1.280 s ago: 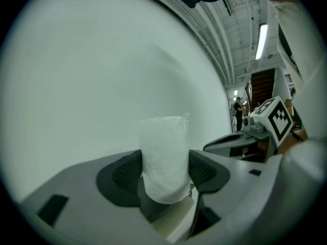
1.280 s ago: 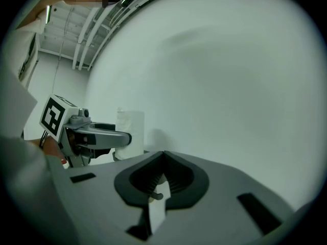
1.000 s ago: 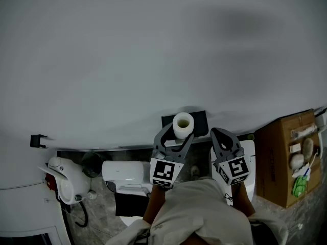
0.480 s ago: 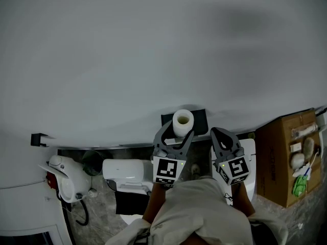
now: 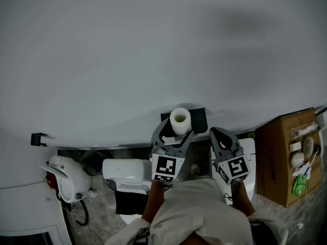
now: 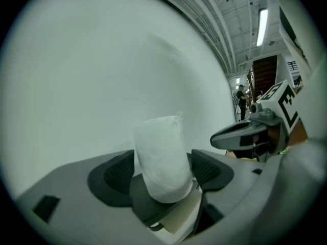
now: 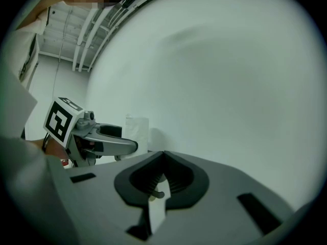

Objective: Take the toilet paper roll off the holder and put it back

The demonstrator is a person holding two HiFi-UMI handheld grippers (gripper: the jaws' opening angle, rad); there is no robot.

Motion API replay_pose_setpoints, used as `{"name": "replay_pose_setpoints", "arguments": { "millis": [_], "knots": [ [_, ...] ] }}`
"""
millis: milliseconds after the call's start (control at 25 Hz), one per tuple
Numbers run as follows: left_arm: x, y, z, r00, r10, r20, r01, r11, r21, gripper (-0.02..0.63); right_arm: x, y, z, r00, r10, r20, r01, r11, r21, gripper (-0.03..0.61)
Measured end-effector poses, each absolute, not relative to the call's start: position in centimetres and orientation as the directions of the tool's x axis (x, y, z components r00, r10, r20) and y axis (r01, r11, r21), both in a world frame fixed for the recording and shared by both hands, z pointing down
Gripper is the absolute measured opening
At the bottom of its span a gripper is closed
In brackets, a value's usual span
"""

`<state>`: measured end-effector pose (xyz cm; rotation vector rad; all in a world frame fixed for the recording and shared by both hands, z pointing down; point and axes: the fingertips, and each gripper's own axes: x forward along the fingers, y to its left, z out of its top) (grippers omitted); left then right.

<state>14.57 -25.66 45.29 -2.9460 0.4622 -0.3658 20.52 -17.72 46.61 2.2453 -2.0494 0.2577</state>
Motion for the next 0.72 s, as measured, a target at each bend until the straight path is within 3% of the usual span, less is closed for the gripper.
{"name": "replay_pose_setpoints", "arguments": {
  "millis": [720],
  "knots": [
    [9.8,-24.2,43.3,0.931,-0.350,0.107,-0.339,-0.934,-0.111,0.323,17.8,-16.2,45.7,0.070,-0.983,0.172,-0.997,-0.076,-0.028,-0.005]
  ]
}}
